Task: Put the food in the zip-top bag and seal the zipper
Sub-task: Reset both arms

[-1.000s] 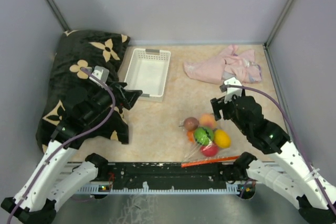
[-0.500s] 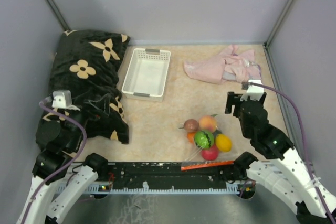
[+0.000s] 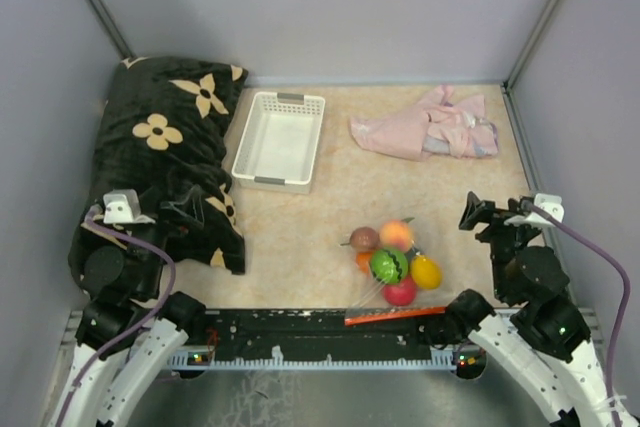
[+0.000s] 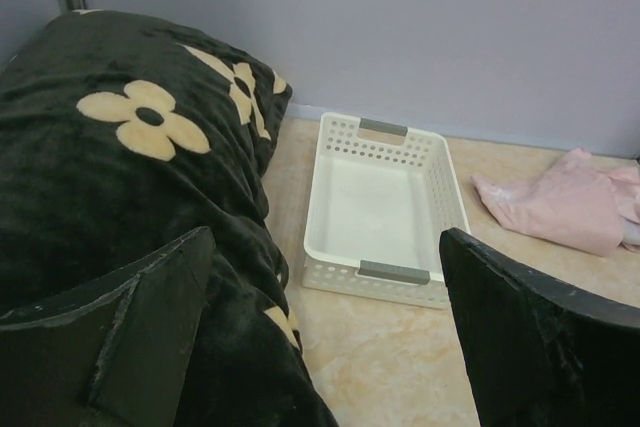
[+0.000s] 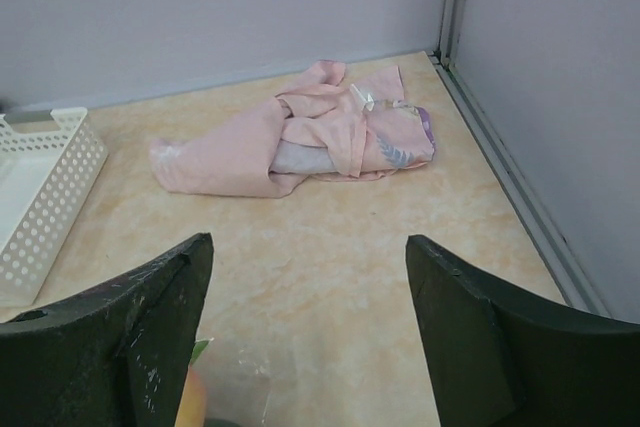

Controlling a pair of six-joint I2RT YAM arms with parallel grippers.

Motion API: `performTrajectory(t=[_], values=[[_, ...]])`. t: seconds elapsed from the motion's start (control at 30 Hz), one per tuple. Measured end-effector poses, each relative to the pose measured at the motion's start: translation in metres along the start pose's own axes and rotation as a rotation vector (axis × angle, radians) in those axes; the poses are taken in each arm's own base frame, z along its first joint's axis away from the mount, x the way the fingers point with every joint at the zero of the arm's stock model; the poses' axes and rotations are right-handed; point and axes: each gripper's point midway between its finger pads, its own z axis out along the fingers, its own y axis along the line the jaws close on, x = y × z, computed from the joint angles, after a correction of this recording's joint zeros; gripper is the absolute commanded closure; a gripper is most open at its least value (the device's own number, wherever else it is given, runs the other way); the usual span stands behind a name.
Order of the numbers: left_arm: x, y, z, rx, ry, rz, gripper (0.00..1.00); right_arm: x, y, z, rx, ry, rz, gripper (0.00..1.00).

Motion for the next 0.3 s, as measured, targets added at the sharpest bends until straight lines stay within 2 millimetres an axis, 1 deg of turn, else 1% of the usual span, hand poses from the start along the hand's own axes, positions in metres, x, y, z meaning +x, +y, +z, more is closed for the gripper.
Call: performTrajectory(t=[0.3], values=[[0.0018, -0.0016, 0.0035, 0.007, 0.007, 0.022, 0.0, -0.0028, -0.0047, -0.0025, 0.013, -0.016, 0.015, 0.21]])
